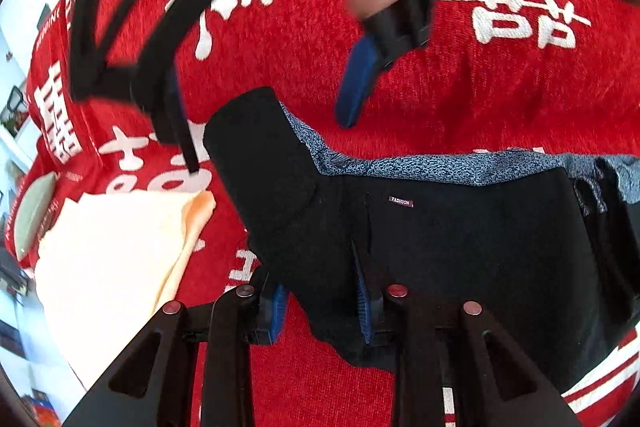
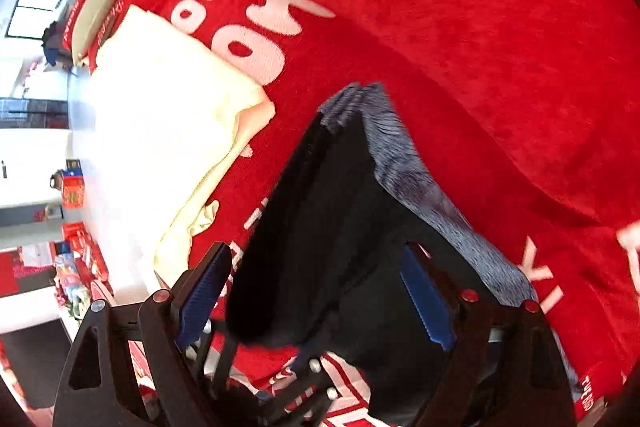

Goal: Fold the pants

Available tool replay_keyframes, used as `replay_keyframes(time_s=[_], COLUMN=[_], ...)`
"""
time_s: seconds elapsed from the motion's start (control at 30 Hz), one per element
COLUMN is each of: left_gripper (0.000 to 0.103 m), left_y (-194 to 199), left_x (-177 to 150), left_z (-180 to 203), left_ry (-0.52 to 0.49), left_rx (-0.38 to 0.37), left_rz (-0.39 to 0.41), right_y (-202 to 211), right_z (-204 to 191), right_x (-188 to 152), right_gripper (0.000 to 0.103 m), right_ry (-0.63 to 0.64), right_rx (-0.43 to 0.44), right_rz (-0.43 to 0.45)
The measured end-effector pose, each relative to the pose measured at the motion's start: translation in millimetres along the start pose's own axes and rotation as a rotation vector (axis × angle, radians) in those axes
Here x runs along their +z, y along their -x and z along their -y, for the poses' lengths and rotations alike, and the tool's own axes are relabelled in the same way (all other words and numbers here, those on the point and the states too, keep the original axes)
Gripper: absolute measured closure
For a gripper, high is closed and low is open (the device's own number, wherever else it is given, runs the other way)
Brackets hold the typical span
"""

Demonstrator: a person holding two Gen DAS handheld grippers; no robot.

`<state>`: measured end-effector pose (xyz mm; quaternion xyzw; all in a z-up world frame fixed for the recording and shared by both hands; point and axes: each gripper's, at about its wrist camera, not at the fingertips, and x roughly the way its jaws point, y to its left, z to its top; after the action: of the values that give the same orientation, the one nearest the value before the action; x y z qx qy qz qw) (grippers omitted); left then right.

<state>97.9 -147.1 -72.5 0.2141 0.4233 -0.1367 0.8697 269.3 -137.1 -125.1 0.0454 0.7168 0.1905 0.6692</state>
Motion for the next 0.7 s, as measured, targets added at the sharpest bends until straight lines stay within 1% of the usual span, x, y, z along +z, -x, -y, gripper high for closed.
replay_keyframes(time_s=[0.07, 0.1, 0.13, 0.17, 0.2, 0.23, 0.27, 0.33, 0.47, 0.53, 0.6, 0.7], left_gripper=[0.073, 0.073, 0.073, 0.073, 0.073, 0.073, 0.073, 0.073, 0.073, 0.073, 0.073, 0.073], left_y=[1.9, 2.9, 3.8, 4.1, 5.8, 9.5, 15.5, 23.6, 49.2, 64.6, 79.1, 100.5], left_x=[-2.4, -3.1, -3.4, -3.7, -4.4, -4.8, -3.9, -1.6, 9.0, 15.2, 22.6, 31.2], left_z=[5.3, 7.1, 8.5, 9.7, 11.7, 14.8, 19.8, 24.4, 33.1, 38.2, 44.0, 61.2], left_ry=[-0.02, -0.03, -0.038, -0.042, -0.05, -0.065, -0.09, -0.1, -0.094, -0.081, -0.066, -0.057], left_rx=[0.016, 0.021, 0.02, 0.016, 0.012, 0.013, 0.016, 0.01, -0.041, -0.086, -0.149, -0.244], left_rz=[0.006, 0.011, 0.012, 0.009, 0.013, 0.027, 0.047, 0.066, 0.112, 0.132, 0.145, 0.149], right_y=[-10.7, -14.2, -17.6, -21.5, -21.8, -17.4, -13.0, 1.8, 37.2, 57.9, 74.5, 101.2], right_z=[-1.2, -0.7, 1.5, 3.9, 8.2, 13.4, 17.1, 27.0, 48.9, 64.6, 79.1, 106.1], right_x=[4.5, 4.9, 3.2, 1.4, 0.4, -3.3, -6.8, -19.2, -51.2, -72.7, -93.3, -133.3], right_gripper=[0.015, 0.018, 0.038, 0.054, 0.082, 0.086, 0.087, 0.088, 0.088, 0.088, 0.088, 0.088], right_ry=[0.0, 0.005, 0.005, 0.001, -0.009, -0.019, -0.021, -0.032, -0.06, -0.092, -0.118, -0.177], right_rx=[0.01, 0.005, -0.005, 0.005, 0.019, 0.008, 0.01, 0.045, 0.129, 0.186, 0.225, 0.282], right_rz=[-0.03, -0.044, -0.057, -0.084, -0.09, -0.072, -0.052, 0.0, 0.115, 0.182, 0.238, 0.322])
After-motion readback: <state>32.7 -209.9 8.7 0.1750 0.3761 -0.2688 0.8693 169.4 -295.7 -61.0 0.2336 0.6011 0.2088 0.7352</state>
